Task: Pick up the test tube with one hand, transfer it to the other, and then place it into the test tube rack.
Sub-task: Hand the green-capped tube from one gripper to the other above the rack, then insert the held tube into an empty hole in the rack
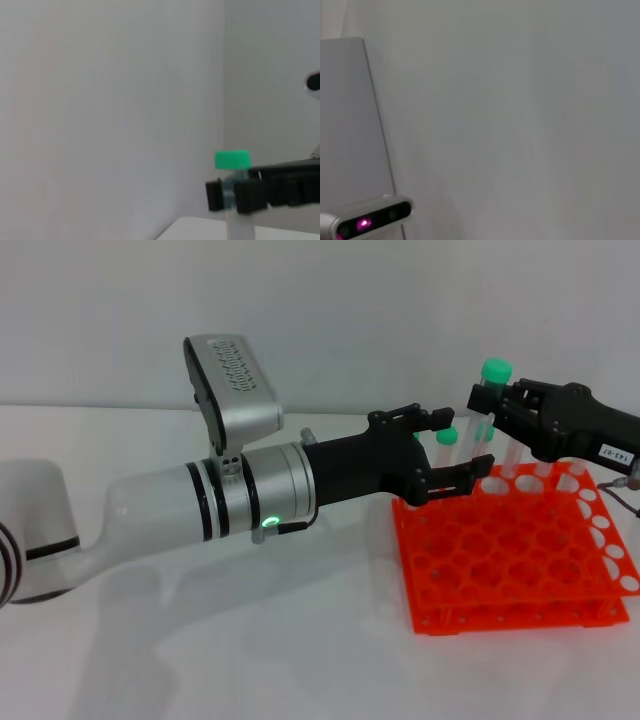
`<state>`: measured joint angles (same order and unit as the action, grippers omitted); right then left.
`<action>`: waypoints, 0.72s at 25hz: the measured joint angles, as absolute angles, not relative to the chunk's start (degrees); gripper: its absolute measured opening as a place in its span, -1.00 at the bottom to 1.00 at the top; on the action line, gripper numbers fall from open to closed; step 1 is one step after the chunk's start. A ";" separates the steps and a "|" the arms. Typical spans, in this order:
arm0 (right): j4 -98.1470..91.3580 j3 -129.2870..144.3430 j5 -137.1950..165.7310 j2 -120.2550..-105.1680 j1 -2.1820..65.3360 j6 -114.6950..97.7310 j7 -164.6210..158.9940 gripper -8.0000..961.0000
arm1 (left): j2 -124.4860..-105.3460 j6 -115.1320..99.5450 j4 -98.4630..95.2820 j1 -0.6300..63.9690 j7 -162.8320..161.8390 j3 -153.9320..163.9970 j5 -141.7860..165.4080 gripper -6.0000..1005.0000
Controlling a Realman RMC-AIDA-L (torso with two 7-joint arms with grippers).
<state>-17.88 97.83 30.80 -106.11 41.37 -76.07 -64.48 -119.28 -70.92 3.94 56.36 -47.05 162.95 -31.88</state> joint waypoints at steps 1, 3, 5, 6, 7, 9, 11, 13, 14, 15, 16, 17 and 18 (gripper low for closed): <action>-17.86 97.43 30.79 -106.16 41.38 -75.90 -64.40 -0.58 | -119.32 -70.92 3.88 56.05 -46.52 162.95 -32.18 0.23; -17.81 96.45 30.87 -106.30 41.38 -75.76 -64.24 -0.58 | -119.38 -71.31 2.83 54.65 -44.47 162.92 -33.84 0.43; -17.80 95.55 30.96 -106.43 41.21 -75.64 -64.09 -0.58 | -119.35 -73.14 1.28 51.82 -40.50 162.90 -36.65 0.55; -17.80 95.55 30.96 -106.43 41.21 -75.64 -64.09 -0.57 | -119.31 -74.47 0.75 50.32 -38.66 162.87 -38.11 0.55; -17.78 94.56 30.99 -106.62 40.86 -75.34 -63.92 -0.57 | -119.31 -76.28 0.43 48.07 -36.59 162.86 -39.82 0.56; -17.78 93.36 31.01 -106.90 40.51 -74.96 -63.61 -0.58 | -119.35 -79.83 -0.08 43.70 -33.65 162.86 -43.53 0.56; -17.78 92.41 31.04 -107.33 40.26 -74.52 -63.14 -0.58 | -119.35 -82.98 -0.83 39.26 -31.54 162.84 -47.19 0.56; -17.78 91.95 31.07 -107.63 40.14 -74.08 -62.56 -0.58 | -119.34 -85.17 -1.30 35.21 -29.77 162.84 -50.33 0.56; -17.78 91.85 31.07 -107.77 40.15 -73.90 -62.30 -0.58 | -119.35 -86.08 -1.52 33.20 -28.88 162.84 -52.01 0.56; -17.78 91.84 31.08 -107.92 40.17 -73.55 -62.01 -0.58 | -119.37 -86.51 -1.65 32.06 -28.36 162.85 -52.89 0.56; -17.78 91.83 31.09 -108.14 40.25 -73.16 -61.67 -0.58 | -119.38 -87.16 -1.98 30.14 -27.34 162.84 -54.73 0.56; -17.78 91.84 31.11 -108.47 40.32 -72.69 -61.27 -0.58 | -119.38 -87.55 -2.28 28.18 -26.32 162.86 -56.36 0.56; -17.79 91.83 31.11 -108.85 40.41 -72.22 -60.71 -0.58 | -119.41 -87.68 -2.53 26.68 -25.46 162.85 -57.75 0.55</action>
<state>-17.79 91.83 31.11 -108.85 40.41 -72.22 -60.71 -119.41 -87.68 -2.53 26.68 -25.46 162.85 -57.75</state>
